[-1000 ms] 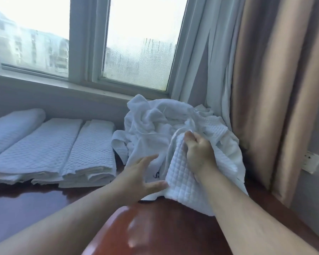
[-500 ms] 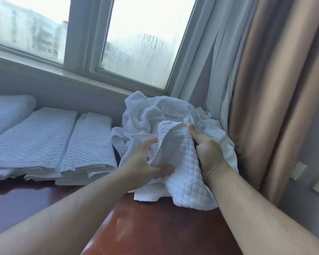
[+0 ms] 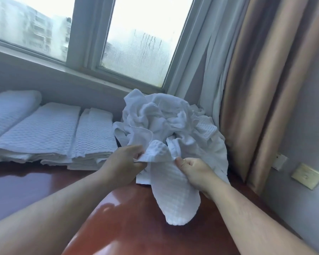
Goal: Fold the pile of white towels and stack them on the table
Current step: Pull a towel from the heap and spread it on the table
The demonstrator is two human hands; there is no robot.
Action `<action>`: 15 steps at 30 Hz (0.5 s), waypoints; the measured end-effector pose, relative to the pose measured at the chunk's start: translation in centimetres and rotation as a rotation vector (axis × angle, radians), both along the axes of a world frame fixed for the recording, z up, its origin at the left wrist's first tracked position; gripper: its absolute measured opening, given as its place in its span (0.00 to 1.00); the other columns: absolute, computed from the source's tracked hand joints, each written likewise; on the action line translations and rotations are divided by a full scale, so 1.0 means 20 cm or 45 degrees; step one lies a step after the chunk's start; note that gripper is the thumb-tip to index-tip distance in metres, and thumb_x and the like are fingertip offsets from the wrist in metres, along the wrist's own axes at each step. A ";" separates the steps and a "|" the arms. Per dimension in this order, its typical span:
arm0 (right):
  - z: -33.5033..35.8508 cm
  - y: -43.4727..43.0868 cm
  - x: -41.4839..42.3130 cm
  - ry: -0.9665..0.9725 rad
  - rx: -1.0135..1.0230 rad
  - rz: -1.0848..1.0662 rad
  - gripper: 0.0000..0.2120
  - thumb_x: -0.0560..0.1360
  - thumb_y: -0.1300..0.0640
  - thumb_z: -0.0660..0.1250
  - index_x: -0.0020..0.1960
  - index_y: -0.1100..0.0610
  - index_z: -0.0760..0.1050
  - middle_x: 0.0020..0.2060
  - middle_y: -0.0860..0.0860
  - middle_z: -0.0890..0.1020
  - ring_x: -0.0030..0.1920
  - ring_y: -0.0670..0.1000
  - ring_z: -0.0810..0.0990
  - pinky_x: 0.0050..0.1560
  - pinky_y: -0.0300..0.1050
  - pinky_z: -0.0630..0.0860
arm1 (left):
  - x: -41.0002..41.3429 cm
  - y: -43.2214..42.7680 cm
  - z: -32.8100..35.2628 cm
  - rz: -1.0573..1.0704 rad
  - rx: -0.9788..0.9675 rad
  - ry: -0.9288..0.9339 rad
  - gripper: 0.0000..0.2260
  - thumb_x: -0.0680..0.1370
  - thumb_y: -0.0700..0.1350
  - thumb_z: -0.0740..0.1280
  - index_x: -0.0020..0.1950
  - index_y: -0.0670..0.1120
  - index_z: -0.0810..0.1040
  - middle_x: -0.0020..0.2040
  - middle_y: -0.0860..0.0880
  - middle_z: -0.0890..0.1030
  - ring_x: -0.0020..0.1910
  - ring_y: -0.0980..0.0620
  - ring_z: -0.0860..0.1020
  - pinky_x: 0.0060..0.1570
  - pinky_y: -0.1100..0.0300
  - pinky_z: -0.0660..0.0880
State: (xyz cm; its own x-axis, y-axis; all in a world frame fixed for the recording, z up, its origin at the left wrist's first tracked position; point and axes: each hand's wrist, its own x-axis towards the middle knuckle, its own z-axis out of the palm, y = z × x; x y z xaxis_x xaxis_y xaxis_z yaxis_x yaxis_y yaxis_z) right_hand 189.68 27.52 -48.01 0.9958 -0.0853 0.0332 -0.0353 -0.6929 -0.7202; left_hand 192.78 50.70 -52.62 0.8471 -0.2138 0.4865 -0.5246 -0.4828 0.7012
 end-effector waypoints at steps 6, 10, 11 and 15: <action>-0.02 -0.03 0.08 0.065 0.225 -0.245 0.35 0.79 0.30 0.55 0.45 0.60 0.83 0.40 0.52 0.85 0.44 0.53 0.83 0.55 0.52 0.78 | -0.08 0.01 -0.02 -0.201 0.467 -0.149 0.07 0.74 0.47 0.67 0.41 0.48 0.70 0.45 0.54 0.75 0.41 0.55 0.74 0.42 0.57 0.73; -0.04 -0.03 0.20 0.102 0.070 -0.307 0.36 0.75 0.28 0.61 0.57 0.62 0.80 0.52 0.55 0.83 0.51 0.54 0.80 0.54 0.46 0.74 | -0.08 -0.03 -0.07 -0.333 0.703 -0.166 0.05 0.76 0.47 0.69 0.45 0.51 0.73 0.50 0.61 0.72 0.49 0.58 0.74 0.48 0.58 0.74; -0.06 -0.03 0.24 0.124 0.047 -0.311 0.37 0.74 0.28 0.63 0.59 0.62 0.79 0.53 0.55 0.83 0.51 0.54 0.80 0.51 0.44 0.72 | -0.07 -0.04 -0.08 -0.364 0.762 -0.094 0.04 0.76 0.48 0.68 0.47 0.52 0.74 0.50 0.62 0.72 0.50 0.58 0.74 0.49 0.58 0.74; -0.09 -0.08 0.34 -0.245 -0.121 -0.547 0.29 0.73 0.34 0.68 0.62 0.57 0.72 0.59 0.54 0.77 0.57 0.55 0.75 0.48 0.48 0.73 | -0.01 -0.08 -0.07 -0.540 0.346 0.603 0.20 0.71 0.38 0.63 0.54 0.60 0.79 0.47 0.61 0.81 0.47 0.57 0.79 0.46 0.60 0.76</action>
State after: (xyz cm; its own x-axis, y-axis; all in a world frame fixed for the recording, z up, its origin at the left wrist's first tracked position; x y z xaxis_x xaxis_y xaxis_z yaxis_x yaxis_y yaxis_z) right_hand 196.48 25.96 -49.81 0.8462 -0.4751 0.2413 -0.2047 -0.7080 -0.6758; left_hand 192.61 49.19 -54.10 0.7715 -0.6354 -0.0326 -0.3741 -0.4945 0.7845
